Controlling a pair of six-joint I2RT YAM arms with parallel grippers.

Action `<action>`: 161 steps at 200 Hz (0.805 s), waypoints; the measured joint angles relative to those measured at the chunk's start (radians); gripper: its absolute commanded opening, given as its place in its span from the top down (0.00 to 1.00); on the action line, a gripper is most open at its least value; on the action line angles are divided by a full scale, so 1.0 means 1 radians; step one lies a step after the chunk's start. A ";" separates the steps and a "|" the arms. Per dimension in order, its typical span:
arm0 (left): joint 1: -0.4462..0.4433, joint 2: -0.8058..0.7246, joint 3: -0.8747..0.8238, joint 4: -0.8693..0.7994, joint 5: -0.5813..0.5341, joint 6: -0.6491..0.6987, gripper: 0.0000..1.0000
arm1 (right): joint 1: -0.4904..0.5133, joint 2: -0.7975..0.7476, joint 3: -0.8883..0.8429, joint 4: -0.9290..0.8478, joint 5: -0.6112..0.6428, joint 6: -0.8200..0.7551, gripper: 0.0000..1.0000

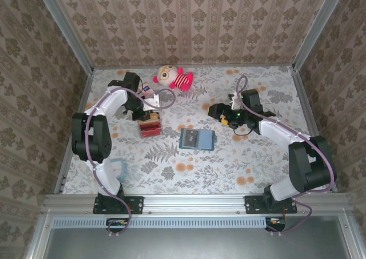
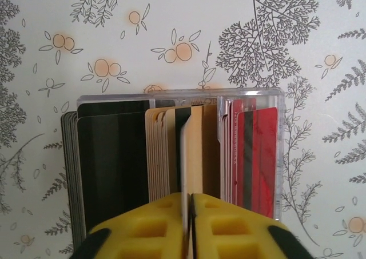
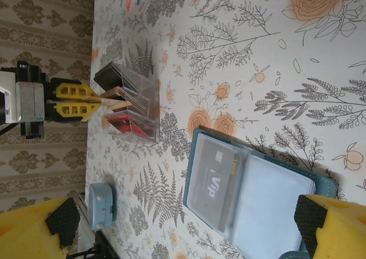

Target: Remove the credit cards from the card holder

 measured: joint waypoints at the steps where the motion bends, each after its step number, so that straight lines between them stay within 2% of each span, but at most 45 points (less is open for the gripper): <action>1: 0.000 0.000 0.000 0.000 0.000 -0.002 0.75 | 0.000 0.000 0.000 0.000 0.000 0.000 0.00; 27: 0.000 0.001 0.000 0.023 -0.003 0.000 0.65 | -0.008 0.000 0.003 -0.006 0.001 -0.001 0.00; 94: -0.001 -0.023 -0.006 0.063 0.010 -0.014 0.61 | -0.019 0.000 0.010 -0.029 0.008 -0.025 0.01; 133: -0.030 -0.176 -0.054 0.174 0.002 -0.161 0.56 | 0.015 -0.006 0.049 -0.130 0.089 -0.081 0.02; 161: -0.063 -0.312 -0.140 0.318 0.003 -0.294 0.51 | 0.120 -0.016 0.102 -0.236 0.198 -0.140 0.02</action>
